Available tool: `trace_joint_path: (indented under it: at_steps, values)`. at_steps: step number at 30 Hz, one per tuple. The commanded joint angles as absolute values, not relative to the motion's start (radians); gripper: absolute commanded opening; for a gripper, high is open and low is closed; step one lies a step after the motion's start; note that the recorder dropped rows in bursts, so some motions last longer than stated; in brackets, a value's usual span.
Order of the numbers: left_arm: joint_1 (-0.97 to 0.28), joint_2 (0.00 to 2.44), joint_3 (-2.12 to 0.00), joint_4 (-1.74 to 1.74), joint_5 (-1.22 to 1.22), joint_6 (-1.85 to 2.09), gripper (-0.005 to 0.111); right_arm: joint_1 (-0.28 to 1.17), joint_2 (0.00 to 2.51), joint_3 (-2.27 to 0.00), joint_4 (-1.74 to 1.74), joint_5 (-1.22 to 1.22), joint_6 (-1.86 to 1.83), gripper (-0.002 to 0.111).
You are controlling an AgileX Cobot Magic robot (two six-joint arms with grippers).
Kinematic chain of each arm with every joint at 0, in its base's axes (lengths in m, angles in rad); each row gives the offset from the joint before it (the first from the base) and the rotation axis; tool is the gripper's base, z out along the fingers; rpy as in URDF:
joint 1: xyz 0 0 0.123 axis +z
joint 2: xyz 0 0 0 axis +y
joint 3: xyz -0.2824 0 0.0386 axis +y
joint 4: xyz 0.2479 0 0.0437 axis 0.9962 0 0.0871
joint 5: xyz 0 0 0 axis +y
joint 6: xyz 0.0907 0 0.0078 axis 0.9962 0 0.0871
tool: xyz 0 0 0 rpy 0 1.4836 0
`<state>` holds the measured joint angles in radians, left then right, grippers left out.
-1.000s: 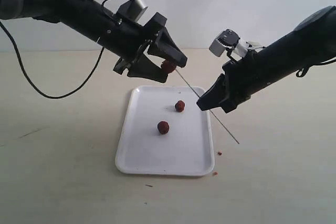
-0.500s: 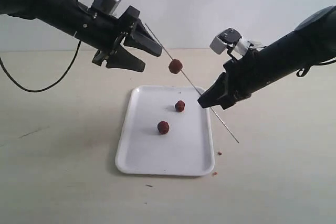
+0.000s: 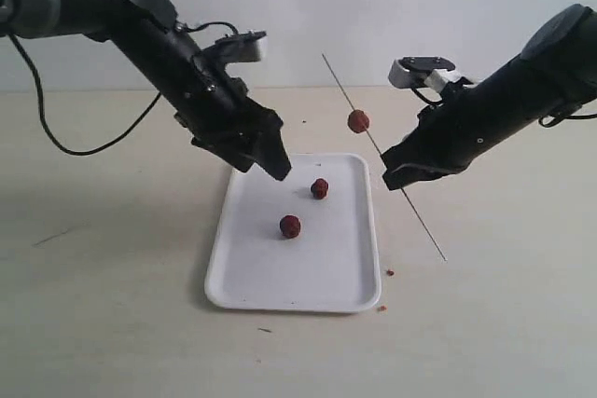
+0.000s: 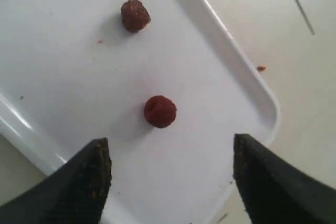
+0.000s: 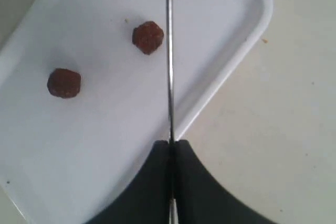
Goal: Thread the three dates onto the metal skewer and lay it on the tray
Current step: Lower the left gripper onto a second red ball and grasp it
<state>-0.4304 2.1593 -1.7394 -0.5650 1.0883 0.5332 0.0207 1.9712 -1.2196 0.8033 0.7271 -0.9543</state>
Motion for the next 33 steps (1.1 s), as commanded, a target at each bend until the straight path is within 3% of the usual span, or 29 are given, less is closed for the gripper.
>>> trace_joint_path:
  at_steps: [1,9,33]
  values:
    - [-0.536,2.148,-1.737,-0.370,0.998,0.418,0.066,0.015,1.968,-1.239,0.705,0.754,-0.878,0.000]
    - [-0.651,2.193,-1.737,-0.078,0.967,-0.181,0.066,0.015,1.968,-1.241,0.705,0.750,-0.872,0.000]
    - [-0.683,2.316,-1.737,-0.166,0.855,-0.614,0.065,0.015,1.968,-1.241,0.712,0.732,-0.859,0.000]
